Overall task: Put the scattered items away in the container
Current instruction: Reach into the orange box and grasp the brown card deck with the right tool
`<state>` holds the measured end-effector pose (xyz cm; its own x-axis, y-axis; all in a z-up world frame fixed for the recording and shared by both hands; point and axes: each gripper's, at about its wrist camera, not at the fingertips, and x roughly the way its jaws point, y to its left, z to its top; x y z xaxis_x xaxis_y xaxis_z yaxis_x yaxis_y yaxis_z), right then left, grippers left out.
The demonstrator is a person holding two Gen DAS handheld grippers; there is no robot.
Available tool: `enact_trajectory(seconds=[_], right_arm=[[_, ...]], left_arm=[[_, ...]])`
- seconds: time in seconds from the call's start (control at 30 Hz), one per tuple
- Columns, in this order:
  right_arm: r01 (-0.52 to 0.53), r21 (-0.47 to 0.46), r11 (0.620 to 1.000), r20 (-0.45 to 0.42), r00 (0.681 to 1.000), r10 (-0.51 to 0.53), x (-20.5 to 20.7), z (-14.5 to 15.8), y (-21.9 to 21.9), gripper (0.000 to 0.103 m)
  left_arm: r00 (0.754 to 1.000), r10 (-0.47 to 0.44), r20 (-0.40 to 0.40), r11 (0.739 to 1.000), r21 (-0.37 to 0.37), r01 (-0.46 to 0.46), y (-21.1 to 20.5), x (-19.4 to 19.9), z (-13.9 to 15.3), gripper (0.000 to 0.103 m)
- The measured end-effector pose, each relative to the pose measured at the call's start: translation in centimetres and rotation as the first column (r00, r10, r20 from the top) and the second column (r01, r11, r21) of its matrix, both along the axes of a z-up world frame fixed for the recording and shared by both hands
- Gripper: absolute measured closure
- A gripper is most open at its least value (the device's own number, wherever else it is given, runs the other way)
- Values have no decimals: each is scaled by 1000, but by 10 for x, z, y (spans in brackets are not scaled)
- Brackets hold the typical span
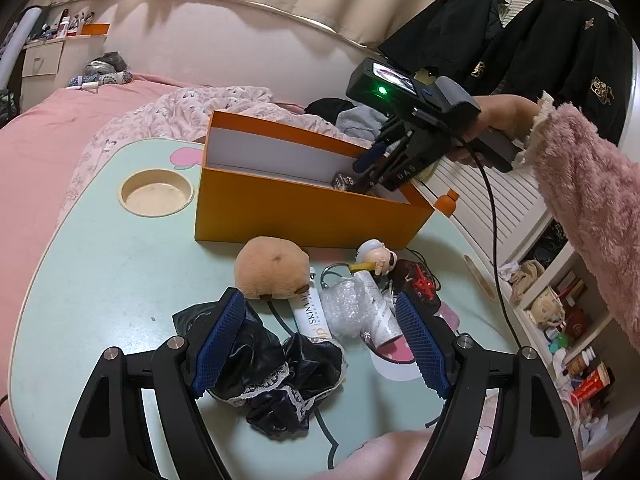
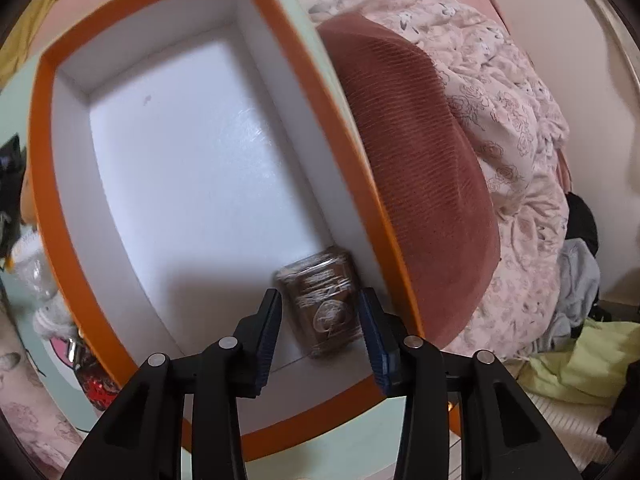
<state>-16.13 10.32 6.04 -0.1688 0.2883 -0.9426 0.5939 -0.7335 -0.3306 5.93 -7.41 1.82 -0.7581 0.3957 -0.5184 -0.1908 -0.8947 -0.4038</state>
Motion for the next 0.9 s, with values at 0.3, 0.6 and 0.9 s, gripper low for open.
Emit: enact_trajectory(seconds=[0.3,0.6,0.9], right_arm=[[10,-4,1000,79,997,-10,-13,-19,4,30],[66,-124,990,157,987,-46,-10,-8,10,32],[128,-174,976,167,981,-98,-20,-16,17,36]], left_arm=[[1000,1,0,1000,10,-1,-2,2,0,25],[1000,-2,5,1000,15,2,-1,2,-2,25],[1000,-5,8,1000,16,4,-1,1,-2,25]])
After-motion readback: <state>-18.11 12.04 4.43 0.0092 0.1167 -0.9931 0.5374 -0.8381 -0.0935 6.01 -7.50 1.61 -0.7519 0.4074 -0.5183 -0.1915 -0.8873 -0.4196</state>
